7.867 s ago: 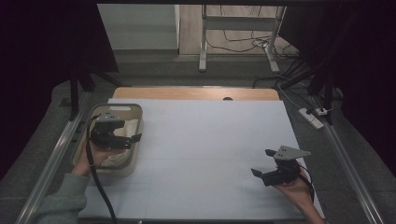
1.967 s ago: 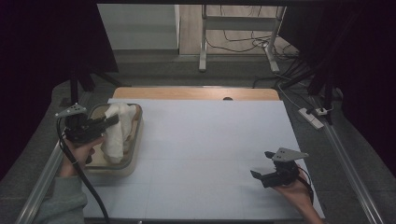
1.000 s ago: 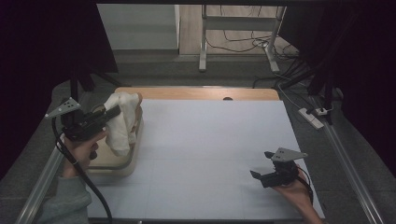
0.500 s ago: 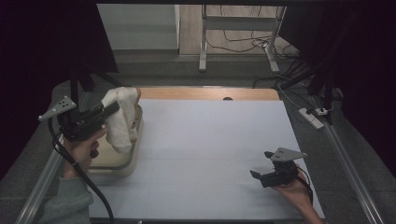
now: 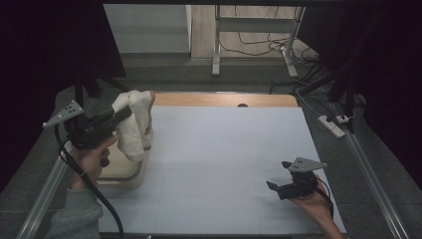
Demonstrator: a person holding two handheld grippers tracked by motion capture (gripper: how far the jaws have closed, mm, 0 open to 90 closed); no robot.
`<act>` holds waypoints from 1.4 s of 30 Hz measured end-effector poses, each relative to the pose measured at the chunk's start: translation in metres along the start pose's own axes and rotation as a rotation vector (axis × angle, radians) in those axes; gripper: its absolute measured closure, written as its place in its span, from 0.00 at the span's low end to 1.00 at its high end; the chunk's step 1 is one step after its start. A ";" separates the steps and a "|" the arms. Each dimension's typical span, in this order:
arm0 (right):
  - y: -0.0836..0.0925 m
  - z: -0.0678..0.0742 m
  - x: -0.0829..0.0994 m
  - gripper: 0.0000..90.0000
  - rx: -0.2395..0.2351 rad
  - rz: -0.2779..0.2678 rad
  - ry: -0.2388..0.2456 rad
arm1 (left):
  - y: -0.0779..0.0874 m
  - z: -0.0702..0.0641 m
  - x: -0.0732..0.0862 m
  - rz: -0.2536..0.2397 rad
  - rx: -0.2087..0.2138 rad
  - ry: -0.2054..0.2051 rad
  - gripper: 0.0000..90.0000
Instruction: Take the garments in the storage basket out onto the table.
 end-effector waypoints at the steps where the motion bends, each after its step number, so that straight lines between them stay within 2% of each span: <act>1: 0.000 0.000 0.000 0.07 0.000 0.000 0.000 | 0.000 0.000 0.000 0.000 0.000 0.000 0.88; 16: 0.000 -0.001 0.001 0.07 0.002 0.005 0.002 | -0.018 -0.013 -0.006 -0.002 0.040 -0.022 0.88; 42: -0.001 -0.001 0.002 0.07 0.009 0.013 0.002 | -0.056 -0.039 0.002 0.050 0.136 -0.040 0.88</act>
Point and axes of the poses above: each handheld gripper's, and its own axes: y roughly backward along the jaws, x roughly out of its underside, z roughly to its left, the point moved 10 cm from there along -y, roughly forward along the jaws, and after that the axes turned 14 degrees about x, right-handed, at the moved point
